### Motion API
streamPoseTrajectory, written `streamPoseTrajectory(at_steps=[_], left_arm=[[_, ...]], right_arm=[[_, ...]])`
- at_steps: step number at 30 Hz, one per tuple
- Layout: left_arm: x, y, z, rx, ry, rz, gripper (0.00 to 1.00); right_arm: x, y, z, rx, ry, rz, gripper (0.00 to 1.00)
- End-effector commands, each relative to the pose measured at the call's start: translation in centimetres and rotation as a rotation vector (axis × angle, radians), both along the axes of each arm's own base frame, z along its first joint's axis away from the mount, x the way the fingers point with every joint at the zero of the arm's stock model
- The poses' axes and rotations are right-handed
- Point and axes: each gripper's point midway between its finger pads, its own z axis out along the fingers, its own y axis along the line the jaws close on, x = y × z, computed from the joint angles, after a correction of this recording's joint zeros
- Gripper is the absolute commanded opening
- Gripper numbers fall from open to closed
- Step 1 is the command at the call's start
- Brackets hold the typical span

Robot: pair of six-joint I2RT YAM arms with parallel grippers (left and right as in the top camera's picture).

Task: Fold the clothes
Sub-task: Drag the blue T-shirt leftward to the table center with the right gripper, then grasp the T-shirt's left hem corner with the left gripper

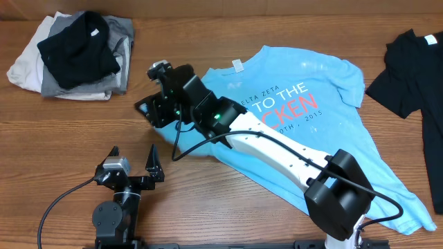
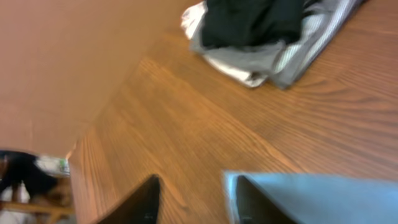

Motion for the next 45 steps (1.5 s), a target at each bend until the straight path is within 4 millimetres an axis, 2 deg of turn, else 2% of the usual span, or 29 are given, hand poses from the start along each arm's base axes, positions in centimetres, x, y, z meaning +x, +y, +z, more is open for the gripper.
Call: streamPoseTrajectory(at_steps=[1, 3, 4, 5, 6, 10, 12, 15, 18, 20, 24, 27, 28, 29, 30, 35, 40, 42, 45], left_arm=[[0.0, 0.3, -0.1, 0.024, -0.004, 0.014, 1.00], [0.0, 0.3, -0.1, 0.024, -0.003, 0.014, 1.00], [0.0, 0.3, -0.1, 0.024, -0.003, 0.014, 1.00], [0.0, 0.3, -0.1, 0.024, -0.004, 0.015, 1.00], [0.0, 0.3, -0.1, 0.024, -0.004, 0.014, 1.00], [0.0, 0.3, -0.1, 0.024, -0.003, 0.015, 1.00], [0.0, 0.3, -0.1, 0.024, -0.004, 0.014, 1.00], [0.0, 0.3, -0.1, 0.024, -0.003, 0.014, 1.00], [0.0, 0.3, -0.1, 0.024, -0.003, 0.015, 1.00], [0.0, 0.3, -0.1, 0.024, -0.003, 0.014, 1.00], [0.0, 0.3, -0.1, 0.024, -0.003, 0.015, 1.00], [0.0, 0.3, -0.1, 0.024, -0.003, 0.014, 1.00], [0.0, 0.3, -0.1, 0.024, -0.003, 0.015, 1.00], [0.0, 0.3, -0.1, 0.024, -0.003, 0.015, 1.00], [0.0, 0.3, -0.1, 0.024, -0.004, 0.015, 1.00], [0.0, 0.3, -0.1, 0.022, -0.004, 0.012, 1.00], [-0.1, -1.3, 0.5, -0.105, -0.017, -0.070, 1.00], [-0.4, -3.2, 1.6, -0.107, -0.054, -0.185, 1.00], [-1.3, -5.4, 3.8, -0.104, -0.102, -0.319, 1.00]], right_arm=[[2.1, -0.9, 1.8, 0.030, -0.023, -0.045, 0.51], [3.7, -2.3, 2.8, 0.037, -0.031, -0.084, 0.52], [4.6, -3.3, 3.6, 0.038, -0.036, -0.108, 0.54], [5.7, -4.5, 4.4, 0.034, -0.039, -0.141, 0.62], [7.0, -6.2, 5.2, 0.019, -0.039, -0.191, 0.67], [11.2, -15.3, 7.7, -0.092, -0.003, -0.424, 1.00], [11.7, -20.1, 8.7, -0.127, 0.062, -0.491, 1.00], [11.2, -25.4, 9.1, -0.161, 0.167, -0.551, 1.00], [10.6, -29.6, 8.0, -0.195, 0.268, -0.611, 1.00], [10.0, -31.8, 7.1, -0.212, 0.340, -0.644, 1.00], [8.0, -36.1, 6.3, -0.212, 0.514, -0.783, 0.91], [6.2, -39.8, 7.4, -0.216, 0.557, -0.928, 0.89], [4.8, -42.2, 8.5, -0.245, 0.540, -1.037, 0.89], [3.8, -43.5, 9.3, -0.262, 0.522, -1.098, 0.89], [1.1, -45.8, 11.2, -0.291, 0.478, -1.215, 0.92], [-5.4, -48.0, 15.1, -0.283, 0.400, -1.332, 1.00], [-10.2, -47.5, 16.4, -0.242, 0.400, -1.304, 1.00], [-11.3, -46.9, 16.4, -0.234, 0.412, -1.265, 1.00], [-11.7, -45.2, 16.2, -0.256, 0.394, -1.113, 1.00]])
